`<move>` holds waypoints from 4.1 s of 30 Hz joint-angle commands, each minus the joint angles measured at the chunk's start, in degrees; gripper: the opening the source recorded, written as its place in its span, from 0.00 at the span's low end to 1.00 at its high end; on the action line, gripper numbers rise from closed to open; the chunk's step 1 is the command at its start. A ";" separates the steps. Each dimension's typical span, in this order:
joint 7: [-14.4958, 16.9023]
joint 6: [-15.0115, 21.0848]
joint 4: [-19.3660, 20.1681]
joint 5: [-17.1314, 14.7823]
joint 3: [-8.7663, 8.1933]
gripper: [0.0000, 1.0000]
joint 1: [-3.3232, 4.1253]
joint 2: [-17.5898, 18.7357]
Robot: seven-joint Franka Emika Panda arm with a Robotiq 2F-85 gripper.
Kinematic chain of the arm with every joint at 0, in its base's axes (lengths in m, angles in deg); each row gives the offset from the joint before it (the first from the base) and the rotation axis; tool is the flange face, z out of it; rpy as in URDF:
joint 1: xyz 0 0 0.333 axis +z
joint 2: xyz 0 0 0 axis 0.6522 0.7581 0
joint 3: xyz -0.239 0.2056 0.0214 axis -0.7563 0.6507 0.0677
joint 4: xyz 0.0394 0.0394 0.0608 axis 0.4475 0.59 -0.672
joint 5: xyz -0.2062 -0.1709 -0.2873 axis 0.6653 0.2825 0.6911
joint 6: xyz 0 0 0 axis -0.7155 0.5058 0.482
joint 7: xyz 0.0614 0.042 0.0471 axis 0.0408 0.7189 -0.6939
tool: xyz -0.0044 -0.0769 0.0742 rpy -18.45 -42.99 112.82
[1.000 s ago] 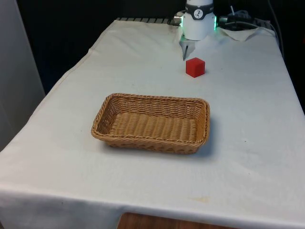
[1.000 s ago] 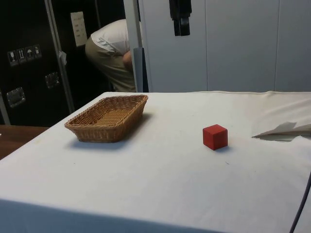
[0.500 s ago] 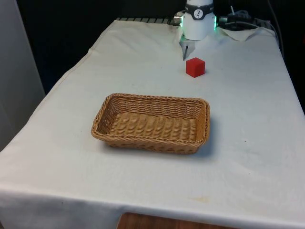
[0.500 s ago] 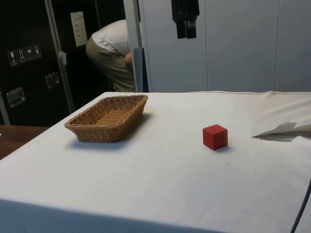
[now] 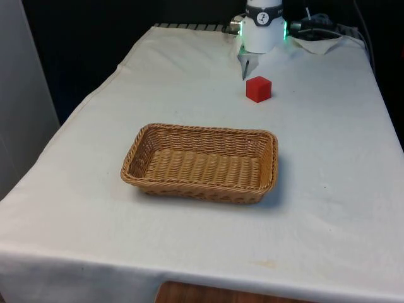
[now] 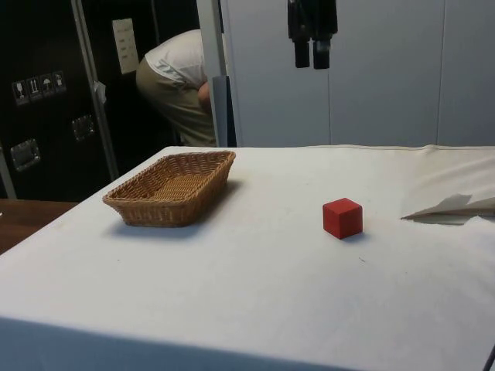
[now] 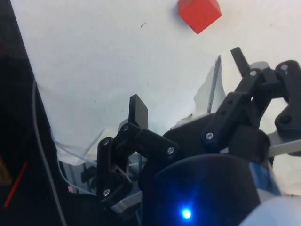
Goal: Pick up the cube and place it into the basket.
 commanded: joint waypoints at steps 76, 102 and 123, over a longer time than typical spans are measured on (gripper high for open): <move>14.55 24.58 14.78 -0.11 0.23 1.00 0.17 4.58; 16.44 27.10 17.19 0.52 -1.60 1.00 -0.69 9.05; 16.16 36.15 18.39 0.92 -1.43 1.00 -0.69 18.51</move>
